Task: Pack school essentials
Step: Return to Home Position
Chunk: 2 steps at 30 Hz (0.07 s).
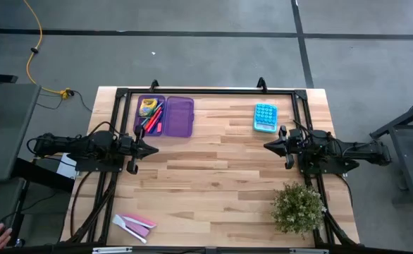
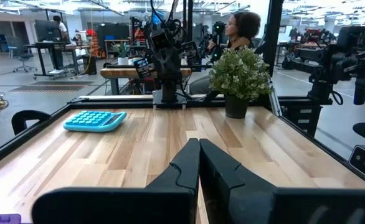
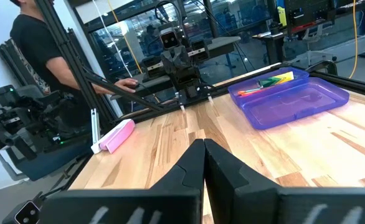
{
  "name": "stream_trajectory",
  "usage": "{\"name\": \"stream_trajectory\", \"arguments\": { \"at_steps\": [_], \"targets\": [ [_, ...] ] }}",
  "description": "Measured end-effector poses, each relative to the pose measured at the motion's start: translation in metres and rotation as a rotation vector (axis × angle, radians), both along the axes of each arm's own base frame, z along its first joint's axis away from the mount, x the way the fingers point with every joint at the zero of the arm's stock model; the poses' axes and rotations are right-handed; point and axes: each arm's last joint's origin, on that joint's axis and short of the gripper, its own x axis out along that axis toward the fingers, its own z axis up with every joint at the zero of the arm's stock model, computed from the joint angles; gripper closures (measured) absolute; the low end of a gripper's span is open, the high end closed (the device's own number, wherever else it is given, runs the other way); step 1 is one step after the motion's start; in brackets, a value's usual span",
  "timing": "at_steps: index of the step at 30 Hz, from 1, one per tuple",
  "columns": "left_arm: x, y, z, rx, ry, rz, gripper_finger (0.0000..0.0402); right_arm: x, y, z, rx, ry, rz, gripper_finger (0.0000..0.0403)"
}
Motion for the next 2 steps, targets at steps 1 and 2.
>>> {"name": "stream_trajectory", "arguments": {
  "at_steps": [1,2],
  "targets": [
    [0.0000,0.0000,0.0000,0.000,0.000,0.000,0.0401,0.0000,0.0000,0.0000,0.000,0.000,0.000,0.0402],
    [0.0000,0.0000,0.0000,0.000,0.000,0.000,0.0402,0.0000,0.0000,0.0000,0.000,0.000,0.000,0.0402]
  ]
}}
